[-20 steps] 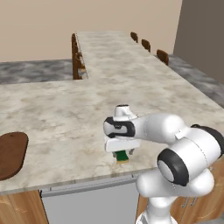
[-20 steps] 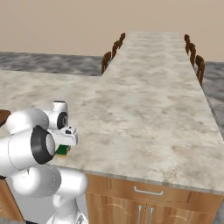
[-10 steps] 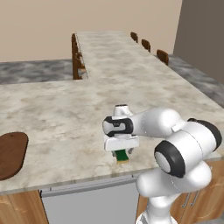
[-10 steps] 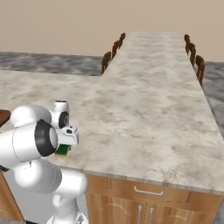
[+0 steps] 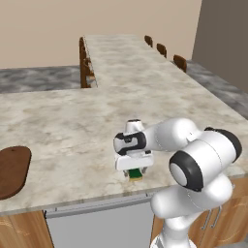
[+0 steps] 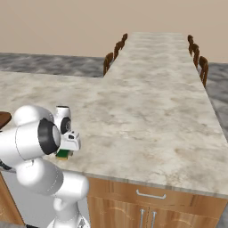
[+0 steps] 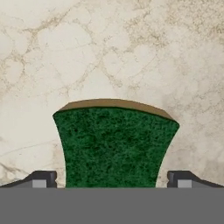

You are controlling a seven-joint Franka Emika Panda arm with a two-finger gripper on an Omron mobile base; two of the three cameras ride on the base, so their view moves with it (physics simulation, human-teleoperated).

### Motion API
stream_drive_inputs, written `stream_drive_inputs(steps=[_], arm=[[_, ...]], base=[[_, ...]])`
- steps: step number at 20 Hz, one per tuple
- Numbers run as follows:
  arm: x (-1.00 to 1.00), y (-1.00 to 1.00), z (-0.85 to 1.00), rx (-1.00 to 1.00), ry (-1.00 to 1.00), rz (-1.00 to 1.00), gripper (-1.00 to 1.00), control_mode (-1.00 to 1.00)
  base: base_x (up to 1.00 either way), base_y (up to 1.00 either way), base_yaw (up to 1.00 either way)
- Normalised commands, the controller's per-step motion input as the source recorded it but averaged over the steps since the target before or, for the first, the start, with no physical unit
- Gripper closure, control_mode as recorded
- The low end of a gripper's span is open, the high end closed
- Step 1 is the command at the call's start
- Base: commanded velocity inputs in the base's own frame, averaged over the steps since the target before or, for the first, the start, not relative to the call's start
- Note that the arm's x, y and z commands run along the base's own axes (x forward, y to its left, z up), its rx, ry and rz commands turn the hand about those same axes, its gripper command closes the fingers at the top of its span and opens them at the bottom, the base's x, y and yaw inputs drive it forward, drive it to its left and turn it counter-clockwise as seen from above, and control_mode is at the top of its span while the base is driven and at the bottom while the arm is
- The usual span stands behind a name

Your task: Pick up the sponge from the counter and clean the cutting board by briefly scrubbing or pressing down on the cutting board. Once finished, release the sponge.

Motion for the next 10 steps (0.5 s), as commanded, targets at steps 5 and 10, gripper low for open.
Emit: stream_drive_inputs(steps=[5, 10], arm=[[0.00, 0.00, -0.13, 0.00, 0.00, 0.00, -1.00, -1.00], [0.04, 0.00, -0.01, 0.00, 0.00, 0.00, -1.00, -1.00]], base=[[0.00, 0.00, 0.00], [0.00, 0.00, 0.00]])
